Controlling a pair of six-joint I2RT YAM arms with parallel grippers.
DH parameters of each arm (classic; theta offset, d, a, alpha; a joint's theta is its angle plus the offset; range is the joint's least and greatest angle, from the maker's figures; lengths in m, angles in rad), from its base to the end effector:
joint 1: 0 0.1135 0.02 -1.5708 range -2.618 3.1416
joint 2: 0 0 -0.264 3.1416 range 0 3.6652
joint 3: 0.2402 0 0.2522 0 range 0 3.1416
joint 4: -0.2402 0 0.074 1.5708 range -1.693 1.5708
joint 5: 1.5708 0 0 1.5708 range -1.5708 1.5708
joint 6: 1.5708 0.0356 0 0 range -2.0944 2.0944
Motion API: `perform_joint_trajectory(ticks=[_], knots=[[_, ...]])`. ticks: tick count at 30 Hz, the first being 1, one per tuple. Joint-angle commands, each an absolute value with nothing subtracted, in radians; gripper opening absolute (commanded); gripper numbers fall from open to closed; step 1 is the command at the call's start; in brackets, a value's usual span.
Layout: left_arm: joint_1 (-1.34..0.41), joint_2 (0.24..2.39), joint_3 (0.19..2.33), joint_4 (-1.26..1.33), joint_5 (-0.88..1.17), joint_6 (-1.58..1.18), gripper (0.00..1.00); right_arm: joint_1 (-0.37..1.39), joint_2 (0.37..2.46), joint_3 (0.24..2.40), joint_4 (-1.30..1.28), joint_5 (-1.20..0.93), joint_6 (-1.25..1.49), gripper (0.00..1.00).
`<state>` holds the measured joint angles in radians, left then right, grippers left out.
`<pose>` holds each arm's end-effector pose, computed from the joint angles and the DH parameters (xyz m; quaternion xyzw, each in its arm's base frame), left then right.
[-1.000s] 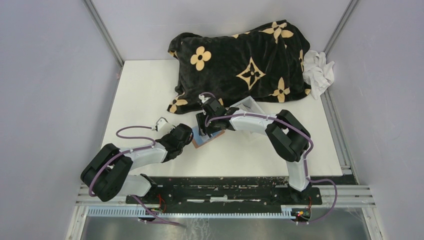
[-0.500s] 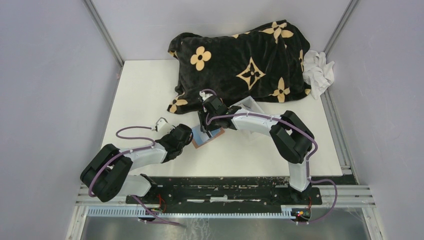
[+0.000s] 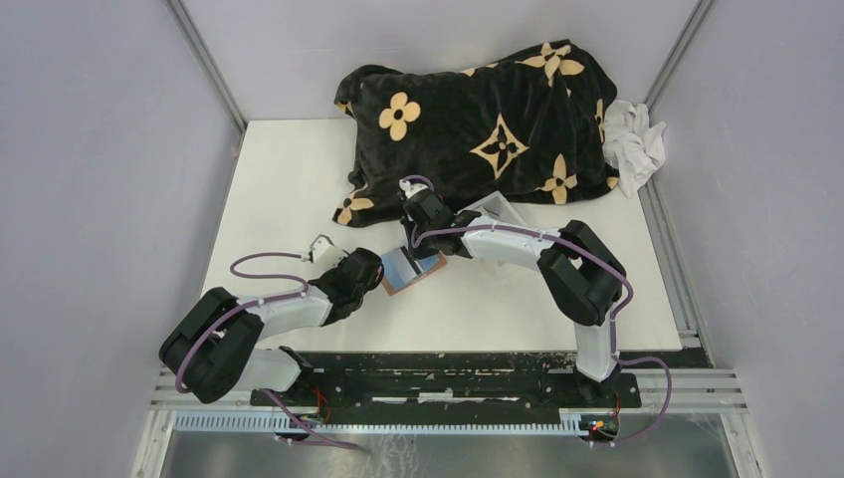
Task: Put the credit cards into the card holder
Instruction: Insert the credit card into the card holder.
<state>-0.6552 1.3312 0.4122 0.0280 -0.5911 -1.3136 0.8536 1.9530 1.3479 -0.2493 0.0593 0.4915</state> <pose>0.1855 -0.1176 0.1311 -0.3835 0.8221 -0.1137 0.4052 0.2816 0.3197 0.1858 -0.1583 0.9227 0.1966 0.2914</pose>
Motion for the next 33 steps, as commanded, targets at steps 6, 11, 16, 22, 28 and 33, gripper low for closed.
perform_joint_trajectory(ticks=[6, 11, 16, 22, 28, 33], knots=[[-0.673, 1.345, 0.375, -0.047, -0.538, -1.35, 0.21, 0.834, 1.956, 1.359, -0.23, 0.116, 0.483, 0.1], [-0.68, 1.352, 0.379, -0.045, -0.533, -1.354, 0.2, 0.826, 1.977, 1.358, -0.227, 0.104, 0.491, 0.08], [-0.685, 1.355, 0.382, -0.046, -0.533, -1.357, 0.2, 0.822, 1.992, 1.355, -0.22, 0.082, 0.497, 0.07], [-0.691, 1.361, 0.388, -0.046, -0.531, -1.357, 0.2, 0.822, 2.007, 1.343, -0.2, 0.037, 0.519, 0.06], [-0.696, 1.368, 0.393, -0.046, -0.531, -1.358, 0.2, 0.825, 2.015, 1.322, -0.171, -0.002, 0.543, 0.06], [-0.699, 1.38, 0.401, -0.044, -0.53, -1.359, 0.2, 0.833, 2.017, 1.322, -0.165, -0.023, 0.552, 0.06]])
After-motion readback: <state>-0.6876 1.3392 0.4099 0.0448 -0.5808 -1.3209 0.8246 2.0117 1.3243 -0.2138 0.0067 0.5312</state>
